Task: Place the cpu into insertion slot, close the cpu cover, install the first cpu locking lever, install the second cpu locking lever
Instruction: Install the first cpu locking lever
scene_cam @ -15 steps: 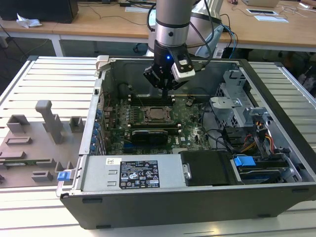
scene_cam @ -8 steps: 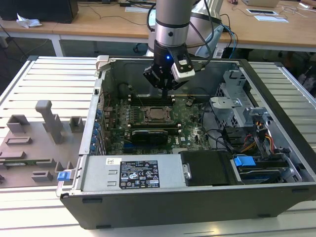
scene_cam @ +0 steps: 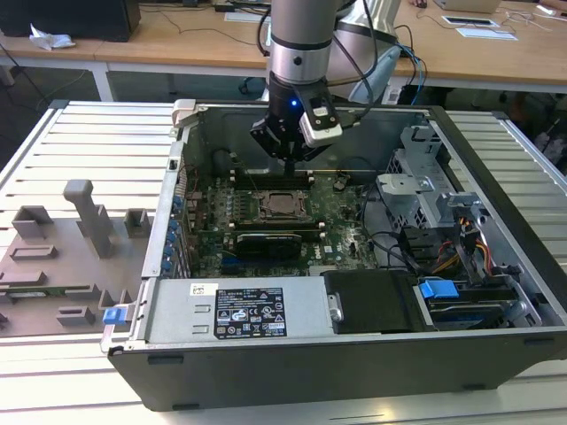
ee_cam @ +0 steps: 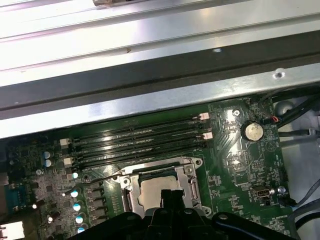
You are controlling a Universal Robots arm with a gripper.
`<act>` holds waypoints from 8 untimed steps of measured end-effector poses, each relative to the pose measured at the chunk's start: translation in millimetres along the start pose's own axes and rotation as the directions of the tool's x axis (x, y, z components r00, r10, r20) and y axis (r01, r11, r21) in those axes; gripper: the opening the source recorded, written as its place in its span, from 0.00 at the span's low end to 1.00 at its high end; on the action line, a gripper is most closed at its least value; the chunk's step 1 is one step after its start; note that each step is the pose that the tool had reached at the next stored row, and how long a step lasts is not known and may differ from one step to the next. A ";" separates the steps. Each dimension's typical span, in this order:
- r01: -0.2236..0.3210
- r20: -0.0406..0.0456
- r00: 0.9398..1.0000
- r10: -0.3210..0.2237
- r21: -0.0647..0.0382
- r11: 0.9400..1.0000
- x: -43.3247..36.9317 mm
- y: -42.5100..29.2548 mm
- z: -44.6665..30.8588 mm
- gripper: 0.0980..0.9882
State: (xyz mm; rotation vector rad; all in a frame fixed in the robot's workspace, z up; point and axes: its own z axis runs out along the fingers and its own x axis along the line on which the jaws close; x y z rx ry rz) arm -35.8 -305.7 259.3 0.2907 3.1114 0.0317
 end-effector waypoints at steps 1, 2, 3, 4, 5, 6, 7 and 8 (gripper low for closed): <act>0.000 0.000 1.000 0.000 0.000 1.000 2.6 -0.5 0.0 0.01; 0.000 0.000 1.000 0.000 -0.001 1.000 5.8 -1.1 0.3 0.01; 0.000 0.000 1.000 0.000 -0.001 1.000 7.5 -1.4 0.4 0.01; 0.000 0.000 1.000 0.000 -0.002 1.000 10.2 -1.9 0.7 0.01; 0.000 -0.001 1.000 0.000 -0.004 1.000 15.6 -2.8 1.1 0.01; 0.000 -0.001 1.000 0.000 -0.004 1.000 22.3 -4.0 1.6 0.01; 0.000 -0.001 1.000 0.000 -0.004 1.000 28.9 -5.2 1.6 0.01; 0.000 -0.001 1.000 0.000 -0.005 1.000 33.4 -6.1 1.5 0.01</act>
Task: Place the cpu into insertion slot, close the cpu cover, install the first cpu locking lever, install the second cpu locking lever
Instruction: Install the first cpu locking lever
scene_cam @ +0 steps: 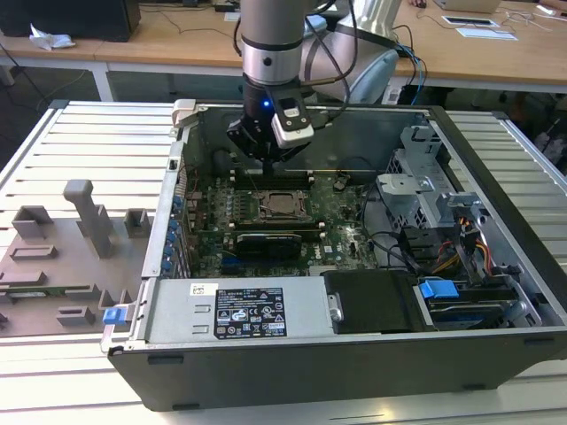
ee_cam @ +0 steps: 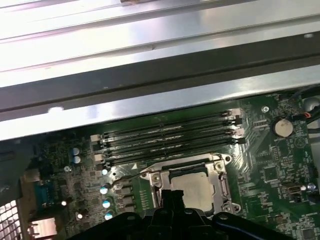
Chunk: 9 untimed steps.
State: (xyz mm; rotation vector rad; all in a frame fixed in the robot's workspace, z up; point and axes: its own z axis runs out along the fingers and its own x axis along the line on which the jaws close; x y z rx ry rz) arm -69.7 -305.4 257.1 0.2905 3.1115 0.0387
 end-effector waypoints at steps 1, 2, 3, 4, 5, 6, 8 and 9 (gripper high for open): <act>0.000 0.000 1.000 0.000 0.000 1.000 2.9 -0.5 0.0 0.01; 0.000 0.000 1.000 0.000 0.000 1.000 4.9 -0.9 -0.1 0.01; 0.000 0.000 1.000 0.000 0.000 1.000 6.6 -1.2 -0.1 0.01; 0.000 0.000 1.000 0.000 0.000 1.000 9.6 -1.8 -0.2 0.01; 0.000 0.000 1.000 0.000 0.000 1.000 11.7 -2.2 -0.2 0.01; 0.000 0.000 1.000 0.000 0.000 1.000 13.1 -2.4 -0.2 0.01; 0.000 0.000 1.000 0.000 0.000 1.000 16.5 -3.1 -0.3 0.01; 0.000 0.000 1.000 0.000 0.000 1.000 18.1 -3.4 -0.3 0.01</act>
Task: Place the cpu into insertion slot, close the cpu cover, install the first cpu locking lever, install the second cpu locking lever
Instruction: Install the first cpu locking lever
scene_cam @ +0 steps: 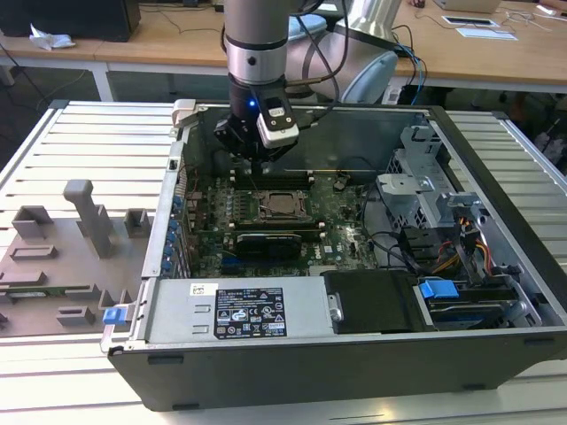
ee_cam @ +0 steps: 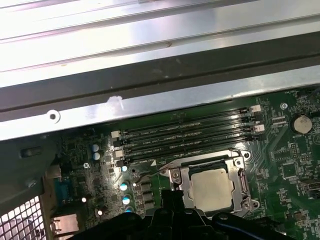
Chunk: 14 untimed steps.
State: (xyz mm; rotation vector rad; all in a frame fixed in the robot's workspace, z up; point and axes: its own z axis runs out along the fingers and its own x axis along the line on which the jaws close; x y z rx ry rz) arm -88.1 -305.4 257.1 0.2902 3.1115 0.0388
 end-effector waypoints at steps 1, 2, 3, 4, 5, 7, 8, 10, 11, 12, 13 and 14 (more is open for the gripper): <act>0.002 0.000 1.000 -0.002 0.000 1.000 0.3 0.0 0.0 0.01; 0.017 0.000 1.000 -0.017 0.000 1.000 0.4 -0.1 0.0 0.01; 0.054 -0.001 0.999 -0.054 -0.001 0.999 0.5 0.0 0.0 0.01; 0.093 -0.002 0.996 -0.093 -0.001 0.996 0.5 0.0 0.0 0.01; 0.112 -0.003 0.994 -0.112 -0.002 0.994 0.4 0.0 0.0 0.01; 0.173 -0.004 0.985 -0.173 -0.003 0.985 0.4 0.0 0.0 0.01; 0.177 -0.005 0.984 -0.177 -0.003 0.984 0.7 -0.1 0.0 0.01; 0.178 -0.003 0.984 -0.178 -0.005 0.984 8.6 -1.6 -0.2 0.01; 0.178 -0.001 0.984 -0.178 -0.005 0.984 15.4 -2.9 -0.3 0.01; 0.178 -0.001 0.984 -0.178 -0.006 0.984 18.5 -3.4 -0.4 0.01; 0.178 0.000 0.984 -0.178 -0.007 0.984 23.3 -4.3 -0.4 0.01; 0.178 0.000 0.984 -0.178 -0.007 0.984 25.6 -4.7 -0.5 0.01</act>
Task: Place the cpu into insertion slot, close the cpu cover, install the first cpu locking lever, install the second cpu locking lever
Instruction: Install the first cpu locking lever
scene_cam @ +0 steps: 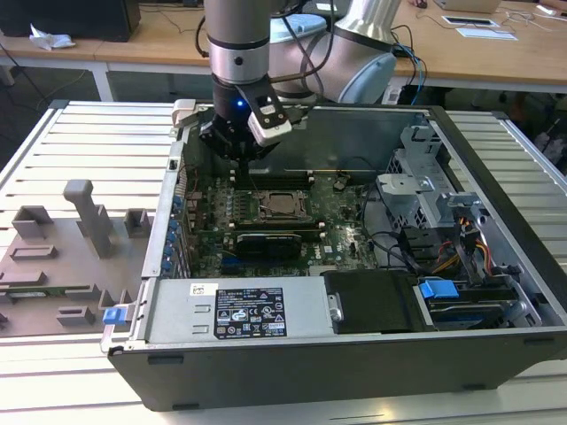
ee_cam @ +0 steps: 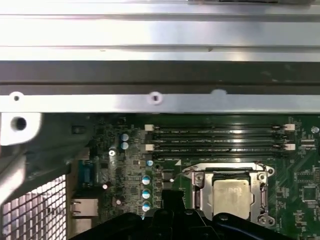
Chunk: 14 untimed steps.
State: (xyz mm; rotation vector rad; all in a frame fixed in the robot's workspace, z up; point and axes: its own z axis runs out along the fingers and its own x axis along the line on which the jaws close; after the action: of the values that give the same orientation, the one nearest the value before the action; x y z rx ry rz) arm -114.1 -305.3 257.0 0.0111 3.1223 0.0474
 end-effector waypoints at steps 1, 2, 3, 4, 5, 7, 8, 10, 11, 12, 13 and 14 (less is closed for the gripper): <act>0.000 0.000 1.000 0.000 0.000 1.000 1.6 0.0 0.0 0.01; 0.000 0.000 1.000 0.000 0.000 1.000 3.4 0.6 0.0 0.01; 0.000 0.000 1.000 0.000 -0.001 1.000 4.3 1.0 -0.1 0.01; 0.001 0.000 1.000 -0.001 -0.001 1.000 5.0 1.5 -0.1 0.01; 0.001 0.000 1.000 -0.001 -0.001 1.000 5.8 2.0 -0.1 0.01; 0.001 0.001 1.000 -0.001 -0.002 1.000 7.8 4.1 0.0 0.01; 0.001 0.001 1.000 -0.001 -0.003 1.000 8.0 5.3 0.1 0.01; 0.001 0.001 1.000 -0.001 -0.004 1.000 8.3 9.3 0.1 0.01; 0.001 0.001 1.000 -0.001 -0.004 1.000 8.3 10.4 0.2 0.01; 0.001 0.001 1.000 -0.001 -0.005 1.000 8.4 12.8 0.2 0.01; 0.001 0.001 1.000 -0.001 -0.005 1.000 8.4 14.1 0.3 0.01; 0.001 0.001 1.000 -0.001 -0.005 1.000 8.1 15.1 0.3 0.01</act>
State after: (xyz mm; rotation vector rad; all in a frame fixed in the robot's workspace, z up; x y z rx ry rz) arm -122.1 -290.2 257.0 0.0091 3.1216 0.0549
